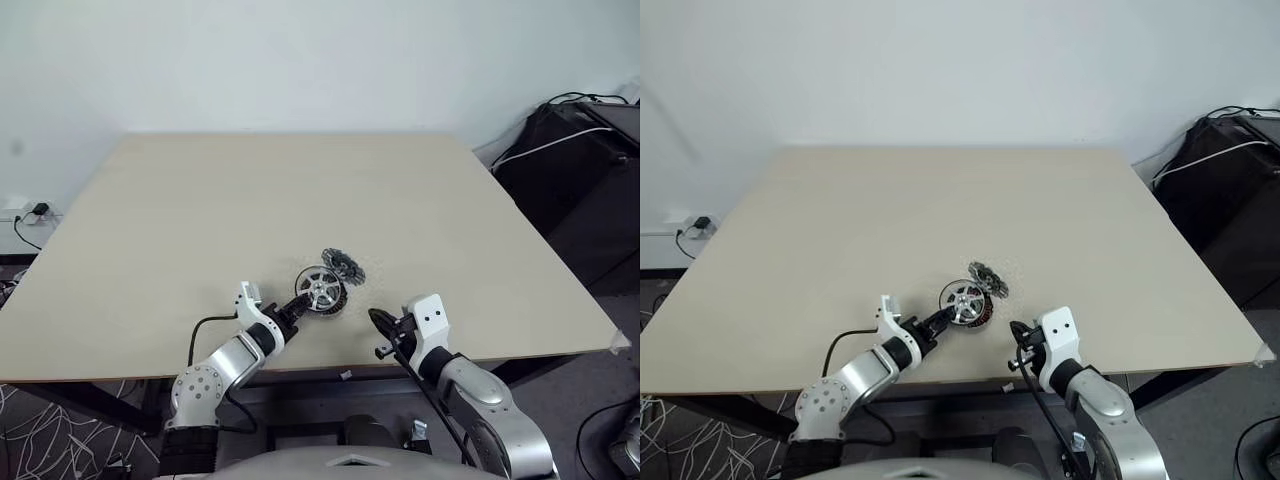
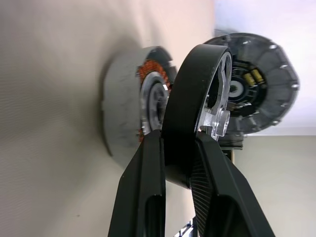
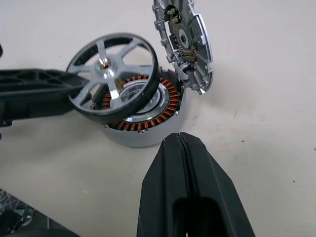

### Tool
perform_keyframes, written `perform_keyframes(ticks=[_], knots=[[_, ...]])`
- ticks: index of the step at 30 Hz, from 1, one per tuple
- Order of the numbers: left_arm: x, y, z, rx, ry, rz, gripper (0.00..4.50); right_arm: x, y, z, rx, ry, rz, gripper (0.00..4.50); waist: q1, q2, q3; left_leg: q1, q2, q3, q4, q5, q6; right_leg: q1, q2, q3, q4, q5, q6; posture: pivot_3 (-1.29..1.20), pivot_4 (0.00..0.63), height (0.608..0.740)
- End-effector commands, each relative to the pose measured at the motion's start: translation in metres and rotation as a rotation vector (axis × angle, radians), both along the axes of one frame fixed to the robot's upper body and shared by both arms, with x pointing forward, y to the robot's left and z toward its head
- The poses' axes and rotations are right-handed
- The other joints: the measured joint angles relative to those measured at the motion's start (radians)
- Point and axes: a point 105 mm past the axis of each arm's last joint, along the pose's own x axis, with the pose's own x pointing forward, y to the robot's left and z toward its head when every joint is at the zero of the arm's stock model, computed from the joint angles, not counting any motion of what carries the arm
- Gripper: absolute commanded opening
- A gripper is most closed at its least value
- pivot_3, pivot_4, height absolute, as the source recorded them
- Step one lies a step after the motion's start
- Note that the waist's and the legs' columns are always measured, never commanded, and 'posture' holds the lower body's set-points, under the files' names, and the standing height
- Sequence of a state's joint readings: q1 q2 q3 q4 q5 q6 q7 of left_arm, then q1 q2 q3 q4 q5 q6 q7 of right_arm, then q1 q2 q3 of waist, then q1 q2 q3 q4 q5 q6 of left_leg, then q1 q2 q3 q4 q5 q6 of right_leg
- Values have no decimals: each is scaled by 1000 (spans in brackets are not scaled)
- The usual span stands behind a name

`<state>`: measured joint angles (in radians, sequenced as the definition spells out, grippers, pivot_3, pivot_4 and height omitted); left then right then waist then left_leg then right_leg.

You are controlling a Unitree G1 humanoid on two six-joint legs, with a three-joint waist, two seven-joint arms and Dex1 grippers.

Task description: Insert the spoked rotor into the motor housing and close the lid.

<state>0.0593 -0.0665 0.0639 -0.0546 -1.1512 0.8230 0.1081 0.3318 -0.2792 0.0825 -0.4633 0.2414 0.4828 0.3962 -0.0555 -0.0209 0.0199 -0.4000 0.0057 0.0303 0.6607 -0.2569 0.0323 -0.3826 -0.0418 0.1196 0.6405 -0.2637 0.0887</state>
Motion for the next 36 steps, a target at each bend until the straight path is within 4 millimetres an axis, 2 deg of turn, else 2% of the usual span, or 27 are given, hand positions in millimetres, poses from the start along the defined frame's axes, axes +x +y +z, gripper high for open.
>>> perform_keyframes(ticks=[1, 25, 26, 33, 36], knots=[[6, -29, 21, -118, -37, -16, 376, 4, 2, 12, 9, -58, 1, 0, 0, 0, 0, 0, 0, 0, 0, 0, 0, 0, 0, 0, 0, 0, 0, 0, 0, 740], [8, -53, 25, -163, -25, -108, 376, 4, 2, 10, 4, -68, -7, 0, 7, 0, 0, 0, 0, 0, -1, 0, 0, 0, 0, 0, -2, 0, 0, 0, 0, 740], [8, -53, 25, -163, -26, -108, 1114, 4, 2, 11, 4, -69, -9, 0, 8, 0, 0, 0, 0, 0, -1, 0, 0, 0, 0, 0, -2, 0, 0, 0, 0, 740], [11, -46, 32, -163, -69, -83, 3283, 5, 2, 10, 2, -69, -11, 0, 13, 2, -1, 0, 0, 0, -1, 0, 0, 0, -1, 0, -2, 0, 0, 0, 0, 740], [11, -36, 43, -159, -120, -54, 3283, 6, 2, 10, 3, -71, -6, 0, 12, 2, -1, 0, 0, 0, -1, 0, 0, 0, -1, 0, -2, 0, 0, 0, 0, 740]])
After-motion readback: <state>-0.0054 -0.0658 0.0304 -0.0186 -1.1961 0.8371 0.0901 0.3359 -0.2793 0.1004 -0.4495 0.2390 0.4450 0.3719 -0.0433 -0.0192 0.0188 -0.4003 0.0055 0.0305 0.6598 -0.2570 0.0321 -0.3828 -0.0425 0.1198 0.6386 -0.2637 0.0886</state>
